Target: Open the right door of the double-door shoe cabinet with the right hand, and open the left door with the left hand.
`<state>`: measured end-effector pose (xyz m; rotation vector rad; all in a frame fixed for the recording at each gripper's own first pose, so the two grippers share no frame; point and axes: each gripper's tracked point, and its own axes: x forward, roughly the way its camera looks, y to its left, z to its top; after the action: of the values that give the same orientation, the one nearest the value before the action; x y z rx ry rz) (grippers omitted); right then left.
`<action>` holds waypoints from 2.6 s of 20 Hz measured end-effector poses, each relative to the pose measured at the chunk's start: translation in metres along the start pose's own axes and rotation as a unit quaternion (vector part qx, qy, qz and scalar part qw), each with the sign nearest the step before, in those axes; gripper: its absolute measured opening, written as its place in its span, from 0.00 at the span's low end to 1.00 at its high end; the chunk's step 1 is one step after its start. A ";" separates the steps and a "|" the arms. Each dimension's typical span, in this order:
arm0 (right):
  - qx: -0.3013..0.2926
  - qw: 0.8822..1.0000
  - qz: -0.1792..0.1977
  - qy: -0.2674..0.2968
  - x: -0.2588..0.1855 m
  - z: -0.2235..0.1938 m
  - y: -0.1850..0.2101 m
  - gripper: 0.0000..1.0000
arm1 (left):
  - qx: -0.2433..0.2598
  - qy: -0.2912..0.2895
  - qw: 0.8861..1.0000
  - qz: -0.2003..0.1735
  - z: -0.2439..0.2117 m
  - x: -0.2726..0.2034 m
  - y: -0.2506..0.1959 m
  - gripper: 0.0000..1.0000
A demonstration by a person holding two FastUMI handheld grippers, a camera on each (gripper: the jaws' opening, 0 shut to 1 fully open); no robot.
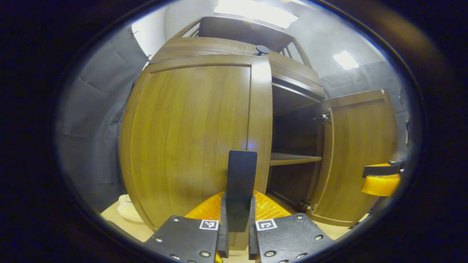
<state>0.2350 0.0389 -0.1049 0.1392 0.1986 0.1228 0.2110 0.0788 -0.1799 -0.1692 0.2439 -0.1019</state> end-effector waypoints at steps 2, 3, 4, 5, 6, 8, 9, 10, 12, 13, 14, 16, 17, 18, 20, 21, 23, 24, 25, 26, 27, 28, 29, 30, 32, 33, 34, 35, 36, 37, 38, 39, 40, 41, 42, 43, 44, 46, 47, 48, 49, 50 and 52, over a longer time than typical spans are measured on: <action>0.002 1.000 0.000 0.001 -0.001 -0.001 0.003 0.95 | -0.004 -0.001 1.000 -0.008 0.005 -0.001 0.000 0.22; 0.004 1.000 0.001 0.001 -0.004 -0.001 0.006 0.95 | -0.004 -0.002 1.000 -0.011 0.004 -0.002 -0.001 0.22; 0.007 1.000 0.001 -0.001 -0.004 0.001 0.007 0.95 | -0.003 -0.002 1.000 -0.012 0.004 -0.004 -0.001 0.22; 0.009 1.000 0.001 -0.005 -0.003 -0.001 0.005 0.95 | 0.000 -0.005 1.000 -0.012 0.004 -0.005 -0.001 0.22; 0.012 1.000 0.002 -0.007 0.002 -0.001 0.004 0.95 | 0.003 -0.006 1.000 -0.012 0.004 -0.004 -0.001 0.22; 0.018 1.000 0.004 -0.009 0.014 -0.002 -0.001 0.95 | 0.006 -0.010 1.000 -0.008 0.003 -0.004 0.000 0.28; 0.020 1.000 0.006 -0.009 0.018 -0.003 -0.005 0.95 | 0.007 -0.013 1.000 -0.006 0.003 -0.004 0.000 0.24; 0.020 1.000 0.007 -0.009 0.024 -0.004 -0.009 0.95 | 0.007 -0.017 1.000 -0.003 0.003 -0.005 0.000 0.19; 0.020 1.000 0.008 -0.009 0.030 -0.004 -0.023 0.95 | 0.009 -0.024 1.000 0.004 0.005 -0.004 0.001 0.19; 0.020 1.000 0.009 -0.007 0.032 -0.005 -0.030 0.95 | 0.011 -0.027 1.000 0.008 0.005 -0.004 0.002 0.23; 0.020 1.000 0.011 -0.005 0.036 -0.006 -0.035 0.95 | 0.012 -0.030 0.999 0.012 0.005 -0.004 0.002 0.27; 0.021 1.000 0.014 0.001 0.042 -0.010 -0.045 0.95 | 0.003 -0.038 0.999 0.014 0.007 -0.004 0.002 0.21; 0.021 1.000 0.016 0.004 0.043 -0.013 -0.044 0.95 | -0.006 -0.038 0.999 0.015 0.008 -0.006 0.004 0.21; 0.019 1.000 0.019 0.007 0.046 -0.016 -0.043 0.95 | -0.012 -0.044 0.999 0.018 0.011 -0.007 0.005 0.21; 0.015 1.000 0.025 0.008 0.054 -0.022 -0.042 0.95 | -0.012 -0.048 0.999 0.023 0.011 -0.007 0.007 0.23; 0.016 0.999 0.030 0.008 0.059 -0.024 -0.041 0.95 | -0.009 -0.052 0.998 0.024 0.014 -0.007 0.008 0.21; 0.024 0.999 0.042 0.012 0.062 -0.026 -0.041 0.95 | -0.011 -0.055 0.998 0.025 0.014 -0.007 0.010 0.27; 0.030 0.998 0.050 0.011 0.063 -0.025 -0.043 0.92 | -0.009 -0.057 0.998 0.031 0.015 -0.007 0.014 0.27; 0.035 0.998 0.055 0.011 0.060 -0.022 -0.047 0.95 | -0.001 -0.057 0.998 0.041 0.015 -0.008 0.020 0.21; 0.036 0.998 0.057 0.009 0.059 -0.019 -0.050 0.95 | 0.007 -0.057 0.997 0.055 0.014 -0.009 0.029 0.21; 0.037 0.998 0.058 0.008 0.058 -0.019 -0.050 0.95 | 0.015 -0.060 0.995 0.075 0.014 -0.010 0.041 0.20; 0.038 0.998 0.058 0.007 0.058 -0.019 -0.050 0.95 | 0.018 -0.061 0.994 0.087 0.015 -0.007 0.052 0.26; 0.039 0.998 0.056 0.007 0.057 -0.019 -0.048 0.95 | 0.016 -0.061 0.994 0.086 0.016 -0.009 0.050 0.14; 0.038 0.998 0.054 0.007 0.057 -0.018 -0.048 0.95 | 0.009 -0.061 0.995 0.082 0.016 -0.008 0.047 0.20; 0.039 0.998 0.048 0.008 0.058 -0.017 -0.048 0.95 | 0.008 -0.058 0.995 0.085 0.017 -0.013 0.044 0.20; 0.039 0.998 0.047 0.009 0.057 -0.019 -0.047 0.95 | 0.017 -0.057 0.994 0.097 0.017 -0.014 0.048 0.20; 0.039 0.998 0.046 0.008 0.057 -0.020 -0.048 0.95 | 0.026 -0.055 0.992 0.108 0.017 -0.015 0.049 0.20; 0.039 0.998 0.045 0.010 0.057 -0.022 -0.047 0.95 | 0.035 -0.054 0.991 0.115 0.016 -0.015 0.050 0.20; 0.039 0.998 0.044 0.011 0.059 -0.022 -0.048 0.95 | 0.042 -0.053 0.990 0.121 0.016 -0.015 0.051 0.20; 0.040 0.998 0.042 0.011 0.058 -0.022 -0.047 0.95 | 0.045 -0.052 0.989 0.129 0.016 -0.015 0.053 0.20; 0.043 0.998 0.041 0.009 0.058 -0.021 -0.047 0.95 | 0.048 -0.050 0.988 0.137 0.016 -0.016 0.054 0.20; 0.047 0.998 0.042 0.007 0.056 -0.019 -0.048 0.95 | 0.049 -0.050 0.987 0.143 0.017 -0.017 0.054 0.20; 0.050 0.998 0.045 0.006 0.054 -0.017 -0.048 0.95 | 0.048 -0.048 0.987 0.146 0.015 -0.017 0.055 0.17; 0.052 0.998 0.048 0.003 0.054 -0.015 -0.051 0.95 | 0.047 -0.047 0.987 0.145 0.014 -0.017 0.054 0.20; 0.051 0.997 0.050 0.001 0.055 -0.014 -0.054 0.95 | 0.045 -0.045 0.988 0.143 0.013 -0.018 0.054 0.20; 0.051 0.997 0.051 -0.001 0.055 -0.012 -0.054 0.95 | 0.047 -0.045 0.987 0.149 0.015 -0.020 0.057 0.20; 0.051 0.997 0.051 0.001 0.056 -0.012 -0.053 0.95 | 0.049 -0.045 0.985 0.162 0.016 -0.021 0.059 0.20; 0.053 0.997 0.051 0.009 0.057 -0.016 -0.053 0.92 | 0.050 -0.054 0.981 0.179 0.023 -0.023 0.058 0.20; 0.052 0.997 0.049 0.012 0.058 -0.015 -0.054 0.92 | 0.054 -0.063 0.979 0.185 0.029 -0.025 0.056 0.20; 0.051 0.998 0.046 0.015 0.060 -0.015 -0.054 0.95 | 0.064 -0.070 0.977 0.191 0.039 -0.027 0.052 0.20; 0.049 0.998 0.041 0.018 0.061 -0.016 -0.053 0.96 | 0.078 -0.076 0.973 0.202 0.050 -0.029 0.049 0.20; 0.044 0.998 0.034 0.020 0.063 -0.016 -0.054 0.95 | 0.088 -0.083 0.969 0.217 0.060 -0.035 0.045 0.20; 0.025 0.999 0.008 0.021 0.069 -0.018 -0.053 0.95 | 0.094 -0.105 0.960 0.241 0.074 -0.049 0.037 0.20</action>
<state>0.3039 -0.0021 -0.1429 0.1875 0.2434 0.1376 0.1855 0.1324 -0.1041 0.0729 0.0579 0.3761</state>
